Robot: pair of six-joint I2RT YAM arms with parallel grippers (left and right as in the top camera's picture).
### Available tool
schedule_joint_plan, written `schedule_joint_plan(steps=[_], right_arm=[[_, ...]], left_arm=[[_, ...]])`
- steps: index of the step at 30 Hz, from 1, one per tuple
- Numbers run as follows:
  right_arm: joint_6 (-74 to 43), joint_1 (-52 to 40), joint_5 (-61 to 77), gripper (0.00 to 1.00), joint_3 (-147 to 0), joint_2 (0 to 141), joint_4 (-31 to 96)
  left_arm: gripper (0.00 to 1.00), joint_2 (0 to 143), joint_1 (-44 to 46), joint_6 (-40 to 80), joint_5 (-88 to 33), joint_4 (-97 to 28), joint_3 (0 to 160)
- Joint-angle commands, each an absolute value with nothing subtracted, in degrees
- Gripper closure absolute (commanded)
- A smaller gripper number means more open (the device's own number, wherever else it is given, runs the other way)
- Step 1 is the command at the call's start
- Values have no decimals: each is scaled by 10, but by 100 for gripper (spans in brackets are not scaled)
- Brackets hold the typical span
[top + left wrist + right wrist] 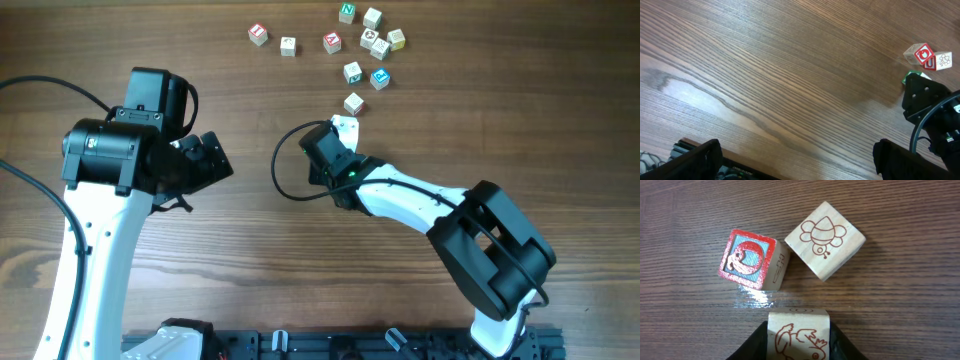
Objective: Form a circle
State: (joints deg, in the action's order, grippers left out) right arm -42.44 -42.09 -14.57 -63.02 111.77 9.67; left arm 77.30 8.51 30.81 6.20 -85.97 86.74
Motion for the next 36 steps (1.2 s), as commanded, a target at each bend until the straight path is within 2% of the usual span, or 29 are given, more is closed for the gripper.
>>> schedule_joint_plan(steps=[1,7,19,28,31,32,33,34,36], right_arm=[[-437,-423,-153,76,-628,1109,112],[-435,-423,-152,67,-628,1109,99],[-419,-423,-153,66,-628,1109,82],[-420,-423,-157,61,-628,1109,88],[-420,-423,-157,54,-628,1109,85],[-420,-423,-157,50,-628,1109,83],[-420,-423,-157,40,-628,1109,77],[-419,-423,-157,37,-628,1109,74],[-420,-423,-157,36,-635,1105,82]], left_arm=[[0,769,85,318,72,-860,869],[0,769,85,318,72,-860,869],[0,769,85,318,72,-860,869],[0,769,85,318,72,-860,869],[0,769,85,318,72,-860,869],[0,769,85,318,72,-860,869],[0,769,85,318,72,-860,869],[0,769,85,318,72,-860,869],[0,769,85,318,72,-860,869]])
